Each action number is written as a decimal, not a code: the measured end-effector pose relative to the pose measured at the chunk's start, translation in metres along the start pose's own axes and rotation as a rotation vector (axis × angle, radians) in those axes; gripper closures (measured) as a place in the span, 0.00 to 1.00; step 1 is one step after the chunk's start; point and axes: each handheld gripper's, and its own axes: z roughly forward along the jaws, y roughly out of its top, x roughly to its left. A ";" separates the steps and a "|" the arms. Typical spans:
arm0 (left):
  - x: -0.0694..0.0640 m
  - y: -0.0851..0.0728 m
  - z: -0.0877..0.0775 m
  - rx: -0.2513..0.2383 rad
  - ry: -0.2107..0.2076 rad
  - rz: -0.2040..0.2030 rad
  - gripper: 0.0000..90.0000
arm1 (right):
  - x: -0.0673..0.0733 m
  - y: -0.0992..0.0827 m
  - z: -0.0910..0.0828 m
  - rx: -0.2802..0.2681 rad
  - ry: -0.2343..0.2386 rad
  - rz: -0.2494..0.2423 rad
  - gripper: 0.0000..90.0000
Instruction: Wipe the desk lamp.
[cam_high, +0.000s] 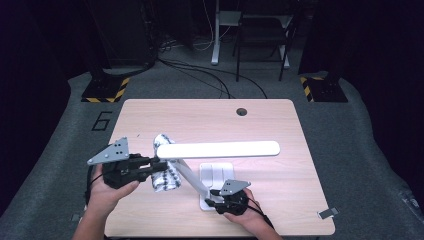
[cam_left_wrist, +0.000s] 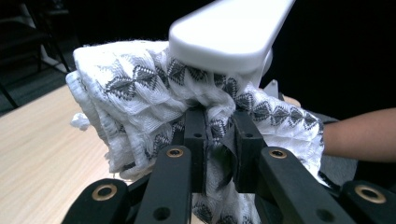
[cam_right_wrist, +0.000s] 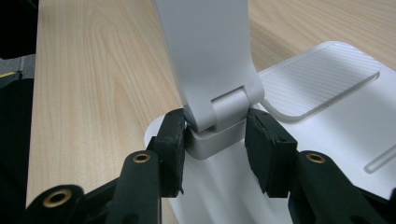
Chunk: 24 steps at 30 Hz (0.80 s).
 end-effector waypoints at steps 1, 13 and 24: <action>0.000 0.002 -0.001 -0.005 0.005 0.004 0.89 | 0.000 0.000 0.000 0.000 0.000 0.000 0.65; -0.001 0.001 0.001 -0.007 0.001 0.002 0.89 | 0.000 0.000 0.000 0.001 0.001 0.001 0.65; 0.001 -0.024 0.020 0.024 -0.015 -0.025 0.88 | 0.000 0.000 0.000 0.002 0.003 0.000 0.65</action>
